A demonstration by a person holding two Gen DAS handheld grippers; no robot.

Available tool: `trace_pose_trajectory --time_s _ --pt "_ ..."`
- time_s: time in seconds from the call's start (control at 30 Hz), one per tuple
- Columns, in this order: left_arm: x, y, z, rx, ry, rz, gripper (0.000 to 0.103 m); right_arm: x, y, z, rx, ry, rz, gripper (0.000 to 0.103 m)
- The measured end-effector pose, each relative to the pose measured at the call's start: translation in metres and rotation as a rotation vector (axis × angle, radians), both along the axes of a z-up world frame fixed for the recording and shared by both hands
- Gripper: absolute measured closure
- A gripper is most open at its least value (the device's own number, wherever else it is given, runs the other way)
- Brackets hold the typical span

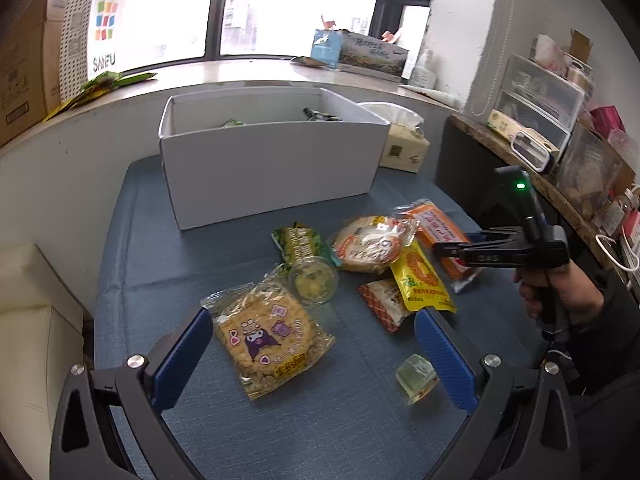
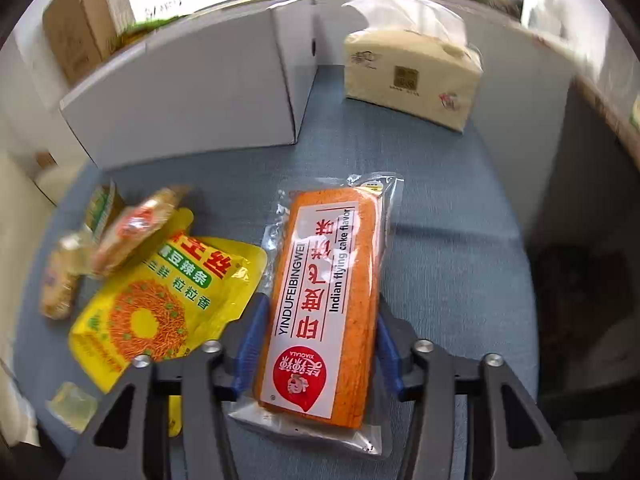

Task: Organize snacks
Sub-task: 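Grasp the orange flying-cake pack with the right gripper, then lift the orange pack with the right gripper while the left grasps a round bread bag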

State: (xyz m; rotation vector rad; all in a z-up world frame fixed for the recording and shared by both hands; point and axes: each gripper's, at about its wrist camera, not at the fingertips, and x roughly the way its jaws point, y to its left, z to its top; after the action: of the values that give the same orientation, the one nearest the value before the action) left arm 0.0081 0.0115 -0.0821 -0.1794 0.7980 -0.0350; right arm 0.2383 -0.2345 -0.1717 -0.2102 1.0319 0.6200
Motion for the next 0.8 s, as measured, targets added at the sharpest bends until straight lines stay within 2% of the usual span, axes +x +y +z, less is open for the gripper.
trace_pose_trajectory --time_s 0.07,0.1,0.13,0.2,0.27,0.33,0.37,0.4,0.43,0.47,0.53,0.57,0.6,0.63,0.67,0.8 --pt "0.004 0.001 -0.003 -0.005 0.012 -0.001 0.0 -0.004 -0.01 0.003 0.007 -0.007 -0.012 0.057" --pt "0.007 0.0 -0.004 -0.003 0.019 -0.005 0.0 -0.007 -0.016 0.008 0.02 -0.018 -0.014 0.071" --pt "0.011 -0.002 -0.005 -0.003 0.022 -0.018 0.0 -0.011 -0.023 0.015 0.052 -0.03 -0.02 0.079" --pt "0.024 -0.008 -0.005 -0.005 0.027 -0.061 0.0 -0.017 -0.035 0.028 0.08 -0.048 -0.032 0.081" --pt "0.039 -0.017 -0.004 0.006 0.034 -0.089 0.0 -0.027 -0.028 0.033 -0.009 -0.101 -0.012 0.081" --pt "0.049 -0.026 -0.001 0.001 0.033 -0.108 0.0 -0.03 -0.031 0.034 0.006 -0.101 -0.018 0.08" --pt "0.052 -0.03 0.002 -0.004 0.027 -0.125 0.0 -0.029 -0.033 0.034 0.008 -0.097 -0.022 0.078" --pt "0.054 -0.034 0.003 -0.006 0.019 -0.142 0.0 -0.03 -0.033 0.033 -0.008 -0.102 -0.032 0.065" --pt "0.055 -0.038 0.005 0.001 0.015 -0.152 0.0 -0.03 -0.033 0.033 -0.042 -0.118 -0.047 0.059" --pt "0.057 -0.041 0.006 0.011 0.014 -0.156 0.0 -0.03 -0.032 0.032 -0.058 -0.132 -0.054 0.059" --pt "0.059 -0.045 0.007 0.023 0.017 -0.169 0.0 -0.03 -0.036 0.029 -0.019 -0.083 -0.037 0.059" --pt "0.059 -0.046 0.008 0.026 0.015 -0.171 0.0 -0.028 -0.036 0.026 -0.029 -0.065 -0.044 0.056" --pt "0.059 -0.046 0.008 0.025 0.013 -0.17 0.0 -0.025 -0.035 0.024 -0.056 -0.066 -0.049 0.041" --pt "0.059 -0.046 0.008 0.019 0.015 -0.172 0.0 -0.026 -0.034 0.022 -0.077 -0.083 -0.056 0.021" --pt "0.059 -0.046 0.008 0.013 0.015 -0.174 0.0 -0.028 -0.032 0.021 -0.086 -0.099 -0.06 0.014" --pt "0.061 -0.044 0.007 0.002 0.015 -0.174 0.0 -0.035 -0.018 0.018 -0.104 -0.109 -0.037 0.012"
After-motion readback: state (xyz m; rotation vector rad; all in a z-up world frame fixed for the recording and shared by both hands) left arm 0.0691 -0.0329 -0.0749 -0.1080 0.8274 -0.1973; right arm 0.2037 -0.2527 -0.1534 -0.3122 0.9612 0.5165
